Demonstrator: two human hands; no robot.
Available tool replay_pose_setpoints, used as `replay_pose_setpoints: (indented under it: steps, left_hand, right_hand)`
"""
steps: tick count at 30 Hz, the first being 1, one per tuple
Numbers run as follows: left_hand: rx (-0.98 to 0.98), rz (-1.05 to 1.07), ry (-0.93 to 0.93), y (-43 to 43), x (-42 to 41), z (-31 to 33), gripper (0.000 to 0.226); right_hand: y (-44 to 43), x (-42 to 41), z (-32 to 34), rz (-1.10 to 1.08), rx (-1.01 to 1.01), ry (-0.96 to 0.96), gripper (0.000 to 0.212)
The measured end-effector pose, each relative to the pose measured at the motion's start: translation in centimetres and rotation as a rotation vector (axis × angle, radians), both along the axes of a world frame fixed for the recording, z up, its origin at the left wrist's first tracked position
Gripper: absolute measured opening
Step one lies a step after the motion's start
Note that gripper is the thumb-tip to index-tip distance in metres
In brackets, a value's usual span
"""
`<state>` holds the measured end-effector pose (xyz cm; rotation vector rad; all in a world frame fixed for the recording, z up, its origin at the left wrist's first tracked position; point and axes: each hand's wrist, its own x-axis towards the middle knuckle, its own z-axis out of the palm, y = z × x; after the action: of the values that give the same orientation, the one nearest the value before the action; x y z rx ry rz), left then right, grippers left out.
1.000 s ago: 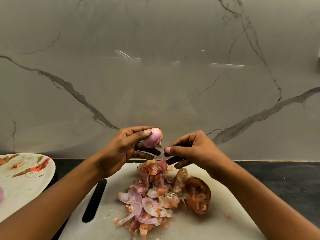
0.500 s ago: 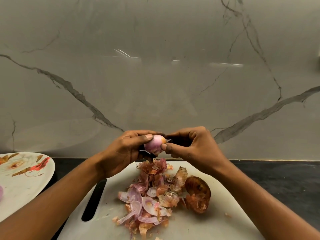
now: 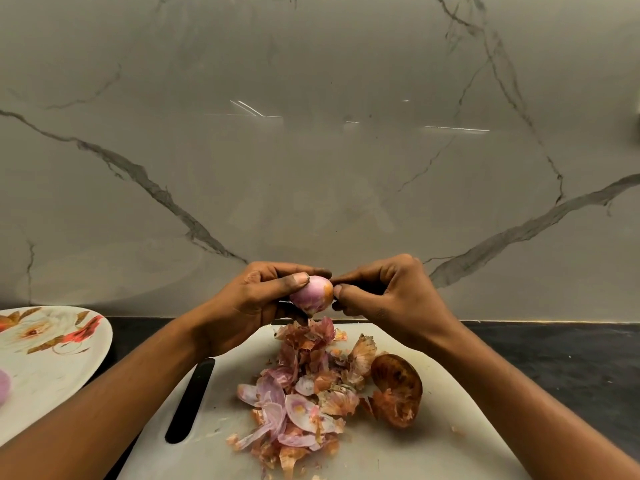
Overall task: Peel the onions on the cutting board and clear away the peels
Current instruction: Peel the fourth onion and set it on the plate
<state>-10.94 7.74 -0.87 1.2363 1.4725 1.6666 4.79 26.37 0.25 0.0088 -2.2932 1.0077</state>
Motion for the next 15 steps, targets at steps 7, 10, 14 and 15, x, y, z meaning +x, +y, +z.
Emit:
replay_pose_setpoints:
  steps: [7,10,14,15]
  left_hand:
    - [-0.007,0.008,0.035,0.35,-0.07,-0.25,0.037]
    - [0.018,-0.003,0.027,0.31,0.01,-0.08,0.036]
    - [0.057,0.015,0.019,0.19,-0.17,-0.01,0.031]
    - [0.064,0.022,0.018,0.18,-0.2,0.07,0.032]
  right_hand:
    - [-0.18,0.08,-0.18,-0.03,0.091,0.011,0.02]
    - [0.01,-0.05,-0.05,-0.058,0.069,0.027,0.015]
    - [-0.07,-0.16,-0.08,-0.059,0.032,0.046,0.021]
    - [-0.08,-0.15,-0.11,-0.052,0.033,0.052,0.022]
